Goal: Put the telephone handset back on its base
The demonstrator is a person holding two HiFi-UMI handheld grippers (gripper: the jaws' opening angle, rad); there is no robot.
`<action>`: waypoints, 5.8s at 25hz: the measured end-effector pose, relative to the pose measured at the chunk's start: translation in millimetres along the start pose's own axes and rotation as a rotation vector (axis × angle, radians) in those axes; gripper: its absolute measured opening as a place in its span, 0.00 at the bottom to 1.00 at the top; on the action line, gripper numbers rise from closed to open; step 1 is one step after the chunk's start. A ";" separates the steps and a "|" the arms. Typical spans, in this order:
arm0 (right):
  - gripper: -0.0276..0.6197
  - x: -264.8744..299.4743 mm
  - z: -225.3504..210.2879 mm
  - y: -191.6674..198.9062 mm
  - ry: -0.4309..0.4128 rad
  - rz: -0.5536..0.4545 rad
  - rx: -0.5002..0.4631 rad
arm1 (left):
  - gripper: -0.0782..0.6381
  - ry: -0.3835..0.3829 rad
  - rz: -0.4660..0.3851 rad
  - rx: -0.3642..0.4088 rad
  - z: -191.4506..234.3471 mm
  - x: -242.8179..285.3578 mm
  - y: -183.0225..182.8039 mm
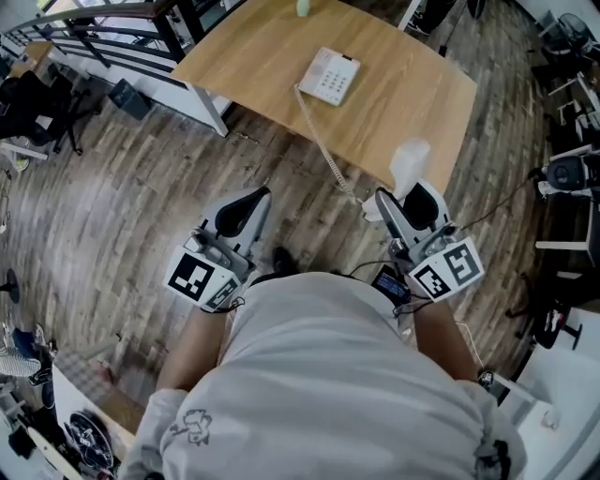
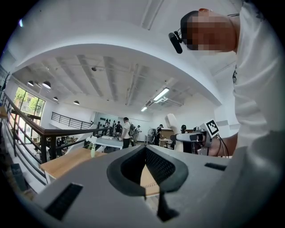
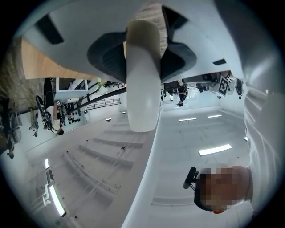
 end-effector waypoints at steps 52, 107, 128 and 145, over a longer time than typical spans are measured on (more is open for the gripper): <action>0.38 213.5 -216.6 -24.1 0.007 0.004 0.139 | 0.12 0.030 0.103 0.029 206.5 226.2 -1.9; 0.39 397.6 -202.8 33.1 0.552 0.075 0.375 | 0.12 0.657 0.119 -0.045 447.8 385.7 27.0; 0.38 426.6 -275.0 118.1 0.688 0.226 0.528 | 0.12 0.630 0.298 -0.077 456.6 406.7 101.3; 0.38 458.9 -320.6 199.6 0.792 0.393 0.609 | 0.12 0.644 0.411 -0.109 466.0 427.3 162.0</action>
Point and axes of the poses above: the fingertips, and each gripper's own axes: x forward along the fingers, z to its left, y out of its underside, the point moved 8 cm from there along -x, backward along the fingers, and after that the axes turned 4 degrees about x, right-handed, at the moved point
